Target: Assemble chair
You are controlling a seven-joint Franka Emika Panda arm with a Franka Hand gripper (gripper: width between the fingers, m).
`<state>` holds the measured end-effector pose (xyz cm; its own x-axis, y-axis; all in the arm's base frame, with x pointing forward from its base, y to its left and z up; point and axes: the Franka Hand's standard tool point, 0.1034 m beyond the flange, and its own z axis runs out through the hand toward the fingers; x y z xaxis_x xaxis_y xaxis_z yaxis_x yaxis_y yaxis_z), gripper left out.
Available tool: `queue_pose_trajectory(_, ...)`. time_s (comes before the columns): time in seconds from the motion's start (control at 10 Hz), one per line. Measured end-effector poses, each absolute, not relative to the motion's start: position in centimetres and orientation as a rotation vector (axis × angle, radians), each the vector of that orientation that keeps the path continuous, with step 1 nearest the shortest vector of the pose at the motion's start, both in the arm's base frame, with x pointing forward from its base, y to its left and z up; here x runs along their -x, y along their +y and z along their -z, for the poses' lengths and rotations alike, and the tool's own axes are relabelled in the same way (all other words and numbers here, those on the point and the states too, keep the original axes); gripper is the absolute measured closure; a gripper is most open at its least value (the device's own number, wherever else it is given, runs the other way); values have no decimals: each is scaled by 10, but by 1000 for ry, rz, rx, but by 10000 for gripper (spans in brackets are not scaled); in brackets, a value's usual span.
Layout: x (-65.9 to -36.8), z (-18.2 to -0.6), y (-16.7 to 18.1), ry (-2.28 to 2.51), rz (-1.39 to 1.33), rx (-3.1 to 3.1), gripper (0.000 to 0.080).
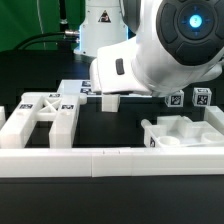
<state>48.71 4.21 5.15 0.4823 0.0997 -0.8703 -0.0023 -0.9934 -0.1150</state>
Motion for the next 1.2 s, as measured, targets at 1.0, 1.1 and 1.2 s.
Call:
queue_pose_trajectory(1.0,-557,-84,40,-102,-545,3005,512)
queue_pose_trajectory(1.1,-565,-97,43,-100,-463,3020,512)
queue_pose_trajectory(1.2,-574,-109,47,-75,-347,3042,512)
